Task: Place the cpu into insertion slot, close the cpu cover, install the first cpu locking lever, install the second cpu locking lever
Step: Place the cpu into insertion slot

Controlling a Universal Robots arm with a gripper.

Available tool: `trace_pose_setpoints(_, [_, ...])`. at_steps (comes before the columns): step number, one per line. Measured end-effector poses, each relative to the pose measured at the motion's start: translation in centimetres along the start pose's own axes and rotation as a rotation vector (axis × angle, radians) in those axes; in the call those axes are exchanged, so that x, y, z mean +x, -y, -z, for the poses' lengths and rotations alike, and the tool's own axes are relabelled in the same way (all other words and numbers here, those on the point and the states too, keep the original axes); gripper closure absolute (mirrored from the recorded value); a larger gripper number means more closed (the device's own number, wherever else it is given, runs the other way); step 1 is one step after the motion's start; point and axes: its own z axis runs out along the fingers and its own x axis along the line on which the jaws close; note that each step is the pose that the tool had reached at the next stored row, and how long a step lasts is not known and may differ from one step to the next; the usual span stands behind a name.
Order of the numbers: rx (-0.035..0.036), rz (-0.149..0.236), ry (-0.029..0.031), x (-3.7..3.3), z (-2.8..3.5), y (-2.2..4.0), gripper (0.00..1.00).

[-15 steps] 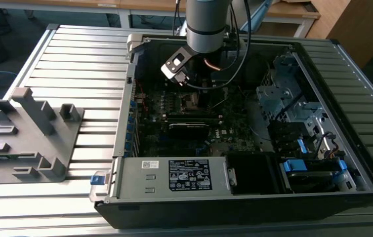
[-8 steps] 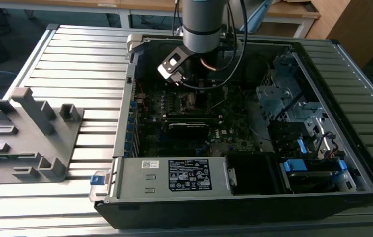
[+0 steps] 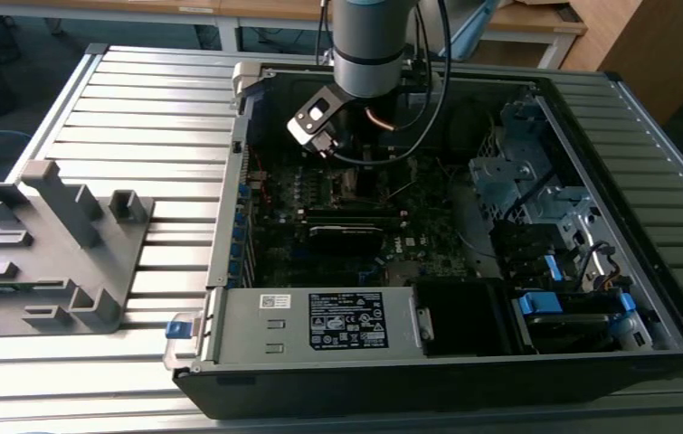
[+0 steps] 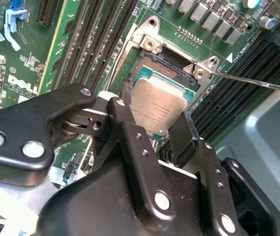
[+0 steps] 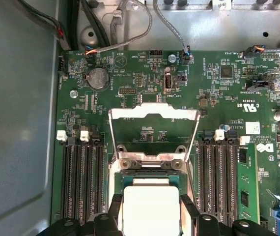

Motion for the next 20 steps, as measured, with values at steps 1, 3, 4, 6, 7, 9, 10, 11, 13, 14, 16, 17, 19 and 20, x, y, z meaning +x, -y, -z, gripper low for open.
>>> trace_pose_setpoints(1, [0.0,0.0,0.0,0.0,0.0,0.0,0.46])
trace_pose_setpoints(3, [-0.0001,0.0,-0.0003,0.0,-0.04,0.04,0.46])
trace_pose_setpoints(4, [-0.0001,0.0,-0.0003,0.0,-0.09,0.05,0.46])
trace_pose_setpoints(6, [0.0,0.0,-0.0001,-0.01,-0.2,0.06,0.46])
trace_pose_setpoints(7, [-0.0001,0.0,-0.0002,-0.01,-0.28,0.07,0.46])
trace_pose_setpoints(9, [0.0,0.0,-0.0002,-0.02,-0.44,0.08,0.46])
trace_pose_setpoints(10, [0.0,0.0,-0.0001,-0.02,-0.48,0.09,0.46])
trace_pose_setpoints(11, [0.0001,0.0,0.0001,-0.02,-0.48,0.09,0.46])
trace_pose_setpoints(13, [0.0001,0.0,0.0002,-0.02,-0.49,0.09,0.46])
trace_pose_setpoints(14, [0.0,0.0,0.0,-0.02,-0.5,0.09,0.46])
trace_pose_setpoints(16, [-0.0002,0.0,-0.0002,-0.02,-0.53,0.17,0.46])
trace_pose_setpoints(17, [-0.0002,0.0,-0.0003,-0.02,-0.57,0.22,0.46])
trace_pose_setpoints(19, [-0.0001,-0.001,-0.0001,-0.03,-0.64,0.32,0.46])
trace_pose_setpoints(20, [-0.0001,-0.001,-0.0001,-0.03,-0.69,0.34,0.46])
